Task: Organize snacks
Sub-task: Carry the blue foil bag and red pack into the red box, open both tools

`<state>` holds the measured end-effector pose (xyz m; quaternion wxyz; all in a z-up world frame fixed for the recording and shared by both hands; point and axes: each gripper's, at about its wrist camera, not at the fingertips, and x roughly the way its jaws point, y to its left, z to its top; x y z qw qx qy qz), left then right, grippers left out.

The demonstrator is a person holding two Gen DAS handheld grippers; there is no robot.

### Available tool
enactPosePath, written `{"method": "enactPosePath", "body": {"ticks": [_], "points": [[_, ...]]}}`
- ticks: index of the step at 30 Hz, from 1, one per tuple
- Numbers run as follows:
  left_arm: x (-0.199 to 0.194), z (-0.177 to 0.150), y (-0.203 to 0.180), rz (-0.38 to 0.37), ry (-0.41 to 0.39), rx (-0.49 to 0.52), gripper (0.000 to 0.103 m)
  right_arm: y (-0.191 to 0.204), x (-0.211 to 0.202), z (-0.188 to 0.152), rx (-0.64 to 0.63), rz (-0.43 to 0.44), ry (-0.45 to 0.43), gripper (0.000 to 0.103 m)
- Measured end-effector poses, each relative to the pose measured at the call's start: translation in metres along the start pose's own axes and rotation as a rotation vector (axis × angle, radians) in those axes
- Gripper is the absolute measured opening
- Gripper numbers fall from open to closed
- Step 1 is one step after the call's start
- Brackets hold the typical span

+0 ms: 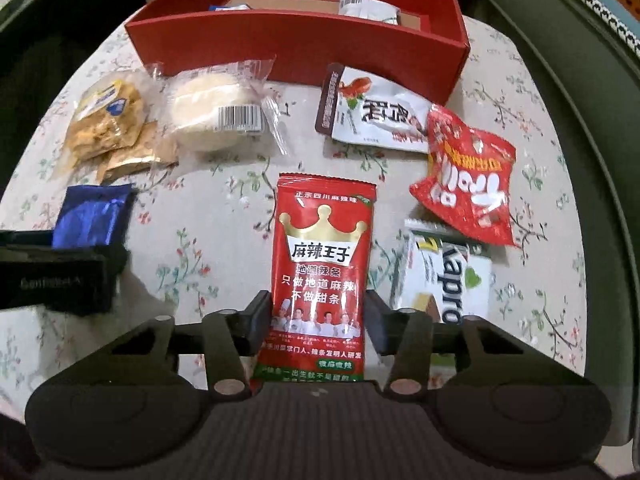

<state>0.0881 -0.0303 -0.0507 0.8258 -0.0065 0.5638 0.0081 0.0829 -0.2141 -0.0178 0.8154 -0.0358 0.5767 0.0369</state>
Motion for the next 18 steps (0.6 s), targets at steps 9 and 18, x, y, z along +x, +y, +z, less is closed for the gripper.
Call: {"method": "enactPosePath", "body": {"ticks": [9,18], "points": [[-0.051,-0.011,-0.006,-0.001,-0.067,0.008,0.072,0.002,-0.052,-0.003,-0.018,0.04,-0.127,0.052],[-0.067,0.022,-0.018,-0.065,-0.188,0.046,0.072,-0.001,-0.06,0.01,-0.004,0.029,-0.179,0.052]]}}
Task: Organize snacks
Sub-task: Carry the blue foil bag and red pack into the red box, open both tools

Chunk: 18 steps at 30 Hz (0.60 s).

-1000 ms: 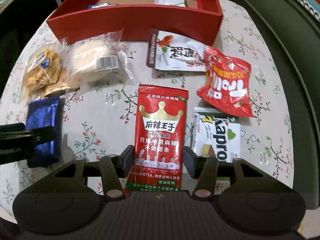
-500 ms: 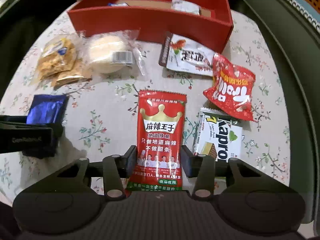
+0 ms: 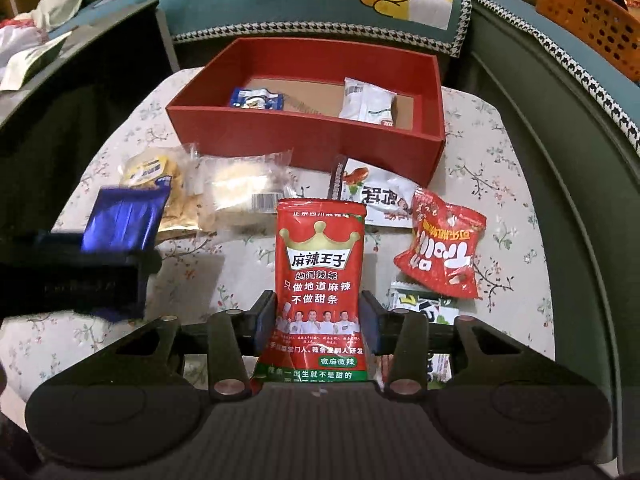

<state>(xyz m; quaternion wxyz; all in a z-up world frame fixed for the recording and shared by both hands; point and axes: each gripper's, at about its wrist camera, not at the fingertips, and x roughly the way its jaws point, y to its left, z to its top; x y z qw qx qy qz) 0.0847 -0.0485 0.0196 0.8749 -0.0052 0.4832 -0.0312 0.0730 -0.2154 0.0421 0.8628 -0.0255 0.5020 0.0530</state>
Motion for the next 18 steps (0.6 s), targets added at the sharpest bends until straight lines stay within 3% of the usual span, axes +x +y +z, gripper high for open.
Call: {"method": "enactPosePath", "body": {"ticks": [9,18], "points": [[0.024,0.036,0.0,-0.026,-0.029,-0.007,0.072,-0.006,0.005,0.033,0.011,-0.034,-0.051,0.052],[0.032,0.08,-0.011,0.001,-0.113,0.016,0.072,-0.01,0.013,0.075,0.033,-0.038,-0.113,0.052]]}}
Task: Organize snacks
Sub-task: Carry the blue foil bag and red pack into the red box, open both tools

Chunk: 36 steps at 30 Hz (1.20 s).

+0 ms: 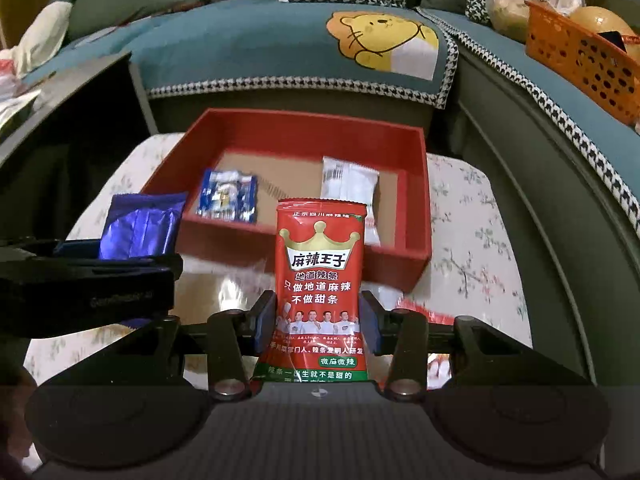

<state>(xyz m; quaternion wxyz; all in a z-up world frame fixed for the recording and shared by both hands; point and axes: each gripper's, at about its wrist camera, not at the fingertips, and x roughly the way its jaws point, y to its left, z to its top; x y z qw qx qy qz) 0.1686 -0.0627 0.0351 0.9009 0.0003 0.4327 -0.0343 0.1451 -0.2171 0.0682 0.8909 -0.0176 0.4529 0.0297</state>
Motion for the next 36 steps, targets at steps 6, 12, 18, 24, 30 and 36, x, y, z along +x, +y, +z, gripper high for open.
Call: {"method": "enactPosePath", "body": {"ticks": [6,12,18,24,30,36], "points": [[0.019,0.022,-0.001,0.008,-0.015,-0.006,0.072,-0.006,0.019,0.021,0.023,-0.012,-0.018,0.052],[0.039,0.046,-0.002,0.01,-0.029,-0.021,0.072,-0.009,0.034,0.042,0.043,-0.006,-0.04,0.052],[0.064,0.068,-0.002,0.018,-0.041,-0.039,0.072,-0.007,0.06,0.063,0.04,-0.002,-0.051,0.052],[0.094,0.073,0.0,0.03,-0.01,-0.05,0.072,-0.007,0.092,0.073,0.04,-0.007,-0.027,0.052],[0.117,0.068,-0.003,0.042,0.045,-0.038,0.072,-0.007,0.114,0.071,0.035,-0.005,0.017,0.052],[0.122,0.066,-0.001,0.036,0.086,-0.051,0.073,-0.012,0.117,0.069,0.059,0.011,0.017,0.06]]}}
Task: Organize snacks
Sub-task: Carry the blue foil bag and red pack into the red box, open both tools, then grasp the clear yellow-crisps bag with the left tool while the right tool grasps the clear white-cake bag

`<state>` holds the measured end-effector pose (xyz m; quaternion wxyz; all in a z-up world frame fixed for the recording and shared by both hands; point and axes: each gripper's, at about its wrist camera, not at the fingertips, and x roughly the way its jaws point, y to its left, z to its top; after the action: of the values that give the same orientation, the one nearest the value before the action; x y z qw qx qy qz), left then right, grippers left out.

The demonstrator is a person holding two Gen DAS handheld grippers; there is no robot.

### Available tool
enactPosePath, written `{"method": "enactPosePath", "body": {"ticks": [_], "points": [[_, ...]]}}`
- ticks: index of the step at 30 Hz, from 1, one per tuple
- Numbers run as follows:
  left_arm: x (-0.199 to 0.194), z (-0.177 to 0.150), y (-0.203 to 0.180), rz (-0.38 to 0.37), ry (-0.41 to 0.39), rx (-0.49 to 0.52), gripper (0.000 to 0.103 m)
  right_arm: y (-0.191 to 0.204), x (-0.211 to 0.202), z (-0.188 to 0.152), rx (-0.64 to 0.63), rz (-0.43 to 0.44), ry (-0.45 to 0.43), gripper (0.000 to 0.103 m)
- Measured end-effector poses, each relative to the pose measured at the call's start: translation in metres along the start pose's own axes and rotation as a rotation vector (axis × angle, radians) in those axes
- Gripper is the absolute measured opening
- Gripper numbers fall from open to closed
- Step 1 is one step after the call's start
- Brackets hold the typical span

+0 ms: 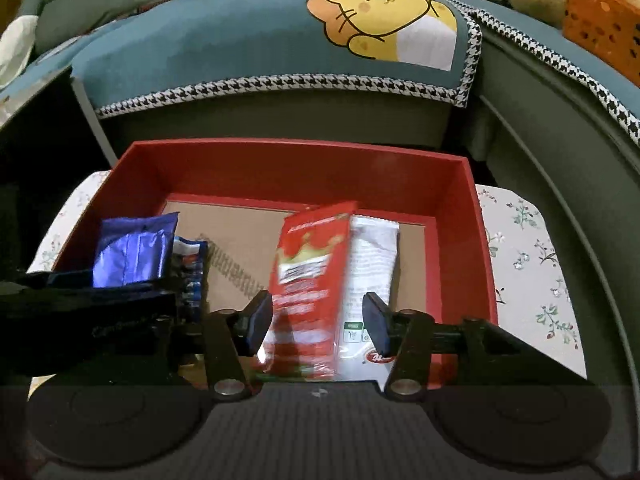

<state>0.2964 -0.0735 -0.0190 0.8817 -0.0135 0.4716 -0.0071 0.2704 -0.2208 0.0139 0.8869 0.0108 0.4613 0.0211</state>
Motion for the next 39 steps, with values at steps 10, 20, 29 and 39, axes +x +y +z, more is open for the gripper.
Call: {"method": "enactPosePath", "body": {"ticks": [10,20,29,39], "points": [[-0.031,0.009,0.01,-0.031,-0.048,-0.029,0.074,-0.005,-0.025,0.009,0.009,0.018,-0.066,0.068],[-0.07,-0.018,0.014,-0.068,-0.03,0.022,0.075,-0.003,-0.059,-0.008,-0.021,-0.006,-0.071,0.071],[-0.089,-0.039,0.049,-0.051,0.014,-0.024,0.078,-0.004,-0.076,-0.042,-0.01,0.013,0.006,0.071],[-0.08,-0.057,0.092,-0.027,0.116,-0.116,0.078,0.041,-0.062,-0.069,-0.106,0.101,0.116,0.084]]}}
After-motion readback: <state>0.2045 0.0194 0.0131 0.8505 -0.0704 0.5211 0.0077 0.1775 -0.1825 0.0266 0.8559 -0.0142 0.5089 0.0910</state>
